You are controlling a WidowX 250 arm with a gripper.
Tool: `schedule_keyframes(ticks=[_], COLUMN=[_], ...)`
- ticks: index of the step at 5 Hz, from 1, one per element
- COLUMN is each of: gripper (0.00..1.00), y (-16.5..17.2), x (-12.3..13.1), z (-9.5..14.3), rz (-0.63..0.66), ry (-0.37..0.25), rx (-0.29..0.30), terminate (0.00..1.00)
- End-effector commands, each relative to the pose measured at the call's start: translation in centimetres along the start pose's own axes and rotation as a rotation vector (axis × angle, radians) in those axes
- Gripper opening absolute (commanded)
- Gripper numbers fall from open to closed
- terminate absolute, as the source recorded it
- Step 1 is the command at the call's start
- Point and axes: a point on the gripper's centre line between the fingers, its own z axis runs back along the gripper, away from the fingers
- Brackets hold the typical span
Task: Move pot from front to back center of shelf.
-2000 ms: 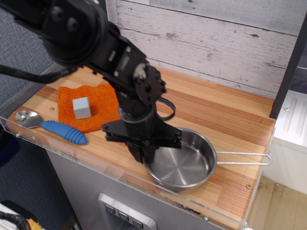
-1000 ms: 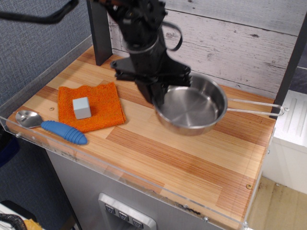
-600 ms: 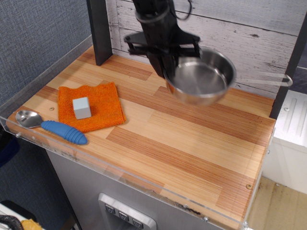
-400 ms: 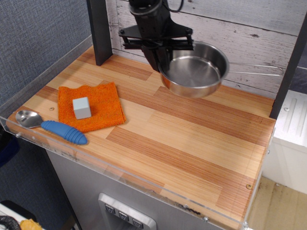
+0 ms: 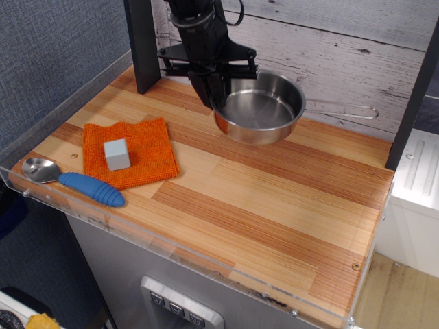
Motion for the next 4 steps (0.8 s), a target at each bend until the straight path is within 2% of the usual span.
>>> schedule_keyframes(ticks=[1, 4], gripper=[0.0, 0.0], y=[1.4, 2.1], x=[1.4, 1.2], z=[-0.8, -3.8], rz=[0.006, 0.007], ry=[-0.039, 0.004], rx=[0.0, -0.005], terminate=[0.0, 0.0])
